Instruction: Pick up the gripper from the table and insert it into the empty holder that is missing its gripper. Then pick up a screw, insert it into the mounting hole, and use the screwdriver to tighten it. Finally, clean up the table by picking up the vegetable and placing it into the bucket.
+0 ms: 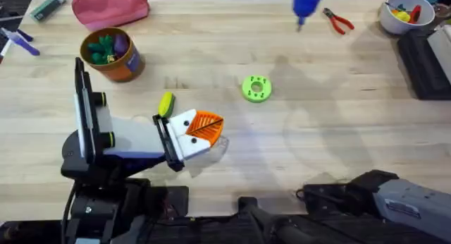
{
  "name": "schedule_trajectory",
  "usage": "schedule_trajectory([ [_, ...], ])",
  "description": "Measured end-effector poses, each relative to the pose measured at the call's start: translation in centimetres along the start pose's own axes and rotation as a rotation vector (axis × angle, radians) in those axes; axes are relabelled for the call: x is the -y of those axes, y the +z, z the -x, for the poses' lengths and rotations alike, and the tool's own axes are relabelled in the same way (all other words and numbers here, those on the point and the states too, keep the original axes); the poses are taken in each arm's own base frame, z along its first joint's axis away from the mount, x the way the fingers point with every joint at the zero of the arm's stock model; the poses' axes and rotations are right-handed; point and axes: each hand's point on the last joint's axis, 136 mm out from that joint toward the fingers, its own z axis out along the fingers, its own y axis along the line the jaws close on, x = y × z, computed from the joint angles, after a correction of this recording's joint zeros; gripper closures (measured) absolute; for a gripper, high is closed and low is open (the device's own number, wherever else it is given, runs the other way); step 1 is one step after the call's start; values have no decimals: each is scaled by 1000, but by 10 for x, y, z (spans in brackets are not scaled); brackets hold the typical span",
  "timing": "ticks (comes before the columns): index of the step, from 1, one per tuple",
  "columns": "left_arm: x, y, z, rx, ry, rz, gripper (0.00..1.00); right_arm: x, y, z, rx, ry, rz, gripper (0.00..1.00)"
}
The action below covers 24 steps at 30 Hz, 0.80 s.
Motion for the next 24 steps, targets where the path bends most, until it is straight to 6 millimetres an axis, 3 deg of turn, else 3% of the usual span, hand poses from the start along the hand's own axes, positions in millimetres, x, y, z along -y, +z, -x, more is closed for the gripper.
schedule_trajectory([
  [7, 0, 0, 0, 0, 0, 0, 992, -82, -23, 26, 120, -21, 216, 977],
  [11, 0, 0, 0, 0, 0, 0, 992, -115, -36, 35, 171, -33, 313, 977],
  [17, 0, 0, 0, 0, 0, 0, 992, -142, -43, 32, 288, -25, 431, 977],
  [24, 0, 0, 0, 0, 0, 0, 992, -159, -43, -1, 364, 6, 592, 977],
])
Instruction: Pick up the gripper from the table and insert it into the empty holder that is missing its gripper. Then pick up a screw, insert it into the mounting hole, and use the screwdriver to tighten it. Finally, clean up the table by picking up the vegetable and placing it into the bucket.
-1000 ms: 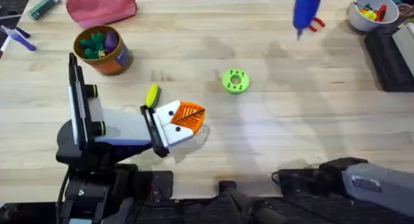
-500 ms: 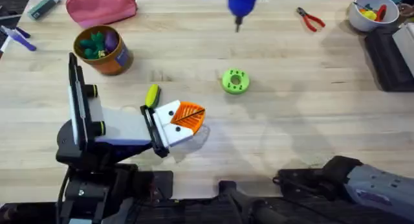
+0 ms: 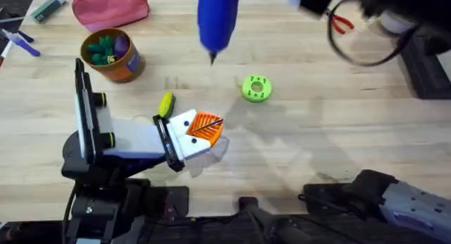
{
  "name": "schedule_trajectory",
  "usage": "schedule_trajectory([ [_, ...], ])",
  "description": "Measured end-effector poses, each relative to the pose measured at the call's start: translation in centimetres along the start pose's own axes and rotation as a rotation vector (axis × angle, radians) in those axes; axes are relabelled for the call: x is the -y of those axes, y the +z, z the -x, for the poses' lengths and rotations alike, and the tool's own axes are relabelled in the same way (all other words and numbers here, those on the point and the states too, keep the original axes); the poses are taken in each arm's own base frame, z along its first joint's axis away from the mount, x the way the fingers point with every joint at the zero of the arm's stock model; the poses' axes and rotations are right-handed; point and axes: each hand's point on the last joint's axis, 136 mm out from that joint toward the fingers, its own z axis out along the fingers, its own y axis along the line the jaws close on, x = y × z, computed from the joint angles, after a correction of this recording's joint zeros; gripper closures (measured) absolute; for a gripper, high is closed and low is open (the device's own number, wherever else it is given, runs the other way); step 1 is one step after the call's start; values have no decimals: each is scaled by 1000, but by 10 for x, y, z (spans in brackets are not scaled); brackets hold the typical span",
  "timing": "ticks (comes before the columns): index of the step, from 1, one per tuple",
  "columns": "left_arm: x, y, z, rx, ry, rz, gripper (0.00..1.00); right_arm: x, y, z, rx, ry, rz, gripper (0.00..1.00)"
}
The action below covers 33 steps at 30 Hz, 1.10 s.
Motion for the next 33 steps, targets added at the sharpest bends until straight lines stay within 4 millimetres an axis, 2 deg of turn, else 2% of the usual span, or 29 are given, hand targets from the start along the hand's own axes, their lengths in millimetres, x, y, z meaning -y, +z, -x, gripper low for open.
schedule_trajectory([
  [6, 0, 0, 0, 0, 0, 0, 992, -26, -1, -30, -29, 22, 192, 977],
  [13, 0, 0, 0, 0, 0, 0, 992, -58, 4, -36, -19, -26, 443, 977],
  [20, 0, 0, 0, 0, 0, 0, 992, -74, 18, -64, -56, -39, 621, 977],
  [24, 0, 0, 0, 0, 0, 0, 992, -85, 20, -78, -86, -40, 689, 977],
  [33, 0, 0, 0, 0, 0, 0, 992, -97, 12, -84, -95, -81, 776, 977],
])
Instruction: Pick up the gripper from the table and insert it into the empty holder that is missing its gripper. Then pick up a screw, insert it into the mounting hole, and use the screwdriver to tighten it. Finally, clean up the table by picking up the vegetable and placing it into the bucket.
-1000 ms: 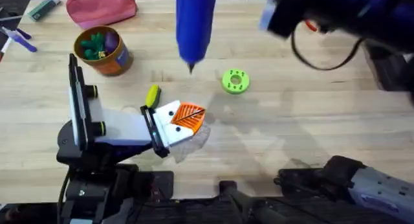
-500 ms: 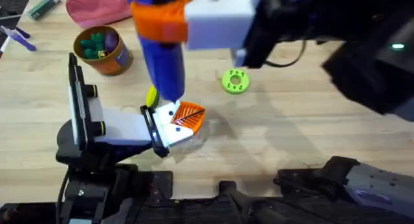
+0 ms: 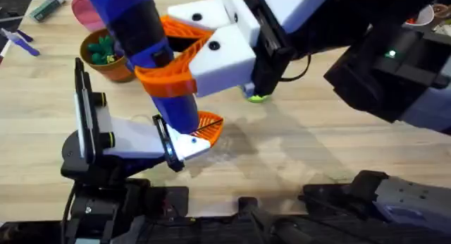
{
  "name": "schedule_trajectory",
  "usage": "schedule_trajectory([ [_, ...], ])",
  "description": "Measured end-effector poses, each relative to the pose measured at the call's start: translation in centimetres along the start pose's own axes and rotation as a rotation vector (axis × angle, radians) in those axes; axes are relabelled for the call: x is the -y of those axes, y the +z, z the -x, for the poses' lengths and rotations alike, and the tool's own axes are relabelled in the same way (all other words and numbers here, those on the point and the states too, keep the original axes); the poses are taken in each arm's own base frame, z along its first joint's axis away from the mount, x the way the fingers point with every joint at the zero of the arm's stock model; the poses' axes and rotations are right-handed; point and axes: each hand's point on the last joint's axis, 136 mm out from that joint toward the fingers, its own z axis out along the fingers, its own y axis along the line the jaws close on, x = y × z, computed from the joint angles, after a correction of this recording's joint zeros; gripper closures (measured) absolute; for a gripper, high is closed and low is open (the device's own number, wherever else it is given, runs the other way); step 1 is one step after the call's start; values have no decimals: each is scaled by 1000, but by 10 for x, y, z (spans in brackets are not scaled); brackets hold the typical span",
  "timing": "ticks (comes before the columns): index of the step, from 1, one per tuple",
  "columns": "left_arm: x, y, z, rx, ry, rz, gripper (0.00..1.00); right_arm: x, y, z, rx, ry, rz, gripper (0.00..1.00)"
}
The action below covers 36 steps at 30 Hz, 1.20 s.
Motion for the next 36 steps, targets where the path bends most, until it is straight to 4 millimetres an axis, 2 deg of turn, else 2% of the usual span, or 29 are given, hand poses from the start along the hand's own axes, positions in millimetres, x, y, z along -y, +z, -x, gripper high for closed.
schedule_trajectory([
  [11, 0, 0, 0, 0, 0, 0, 992, 6, 5, -16, -18, -52, 41, 977],
  [36, 0, 0, 0, 0, 0, 0, 992, 7, 7, -19, -10, -160, 62, 977],
])
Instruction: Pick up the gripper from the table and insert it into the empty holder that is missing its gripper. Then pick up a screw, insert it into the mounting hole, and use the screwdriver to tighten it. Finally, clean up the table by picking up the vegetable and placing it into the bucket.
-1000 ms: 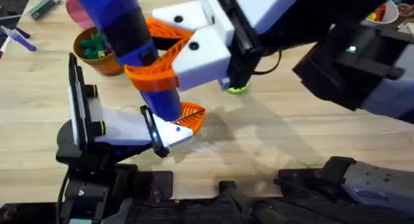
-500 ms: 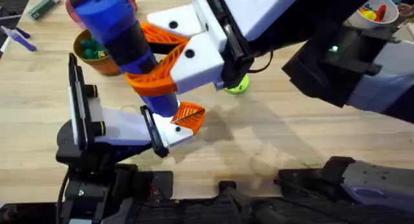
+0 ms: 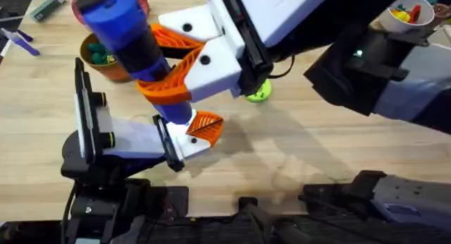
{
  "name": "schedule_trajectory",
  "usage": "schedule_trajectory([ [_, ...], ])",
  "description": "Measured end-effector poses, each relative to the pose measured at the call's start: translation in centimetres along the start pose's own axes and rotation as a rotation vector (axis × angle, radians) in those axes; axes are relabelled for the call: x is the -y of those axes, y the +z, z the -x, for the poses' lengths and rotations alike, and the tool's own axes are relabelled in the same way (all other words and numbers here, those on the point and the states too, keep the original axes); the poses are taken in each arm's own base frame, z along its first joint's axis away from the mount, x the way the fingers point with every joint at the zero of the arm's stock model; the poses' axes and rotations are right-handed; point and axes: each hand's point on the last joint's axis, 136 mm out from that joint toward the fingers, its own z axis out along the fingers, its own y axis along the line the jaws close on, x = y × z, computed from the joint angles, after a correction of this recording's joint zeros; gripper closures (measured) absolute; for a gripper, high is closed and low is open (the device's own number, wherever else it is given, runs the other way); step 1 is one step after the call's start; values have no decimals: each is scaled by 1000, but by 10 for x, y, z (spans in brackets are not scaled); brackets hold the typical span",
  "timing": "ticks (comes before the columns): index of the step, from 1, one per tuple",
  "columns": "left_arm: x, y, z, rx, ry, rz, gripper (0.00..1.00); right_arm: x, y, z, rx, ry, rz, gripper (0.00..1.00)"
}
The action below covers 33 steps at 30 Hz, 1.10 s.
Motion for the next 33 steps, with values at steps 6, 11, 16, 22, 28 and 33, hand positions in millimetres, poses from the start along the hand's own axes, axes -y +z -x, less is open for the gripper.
schedule_trajectory([
  [6, 0, 0, 0, 0, 0, 0, 992, 1, 1, -4, -3, 2, 3, 977],
  [11, 0, 0, 0, 0, 0, 0, 992, 2, 1, -5, -5, 3, 3, 977],
  [16, 0, 0, 0, 0, 0, 0, 992, 2, 1, -5, -4, 2, 3, 977],
  [22, 0, 0, 0, 0, 0, 0, 992, 1, 3, -7, -5, 5, 11, 977],
  [28, 0, 0, 0, 0, 0, 0, 992, 3, 5, -13, -11, 20, 15, 977],
  [33, 0, 0, 0, 0, 0, 0, 992, 3, 5, -13, -11, 18, 15, 977],
])
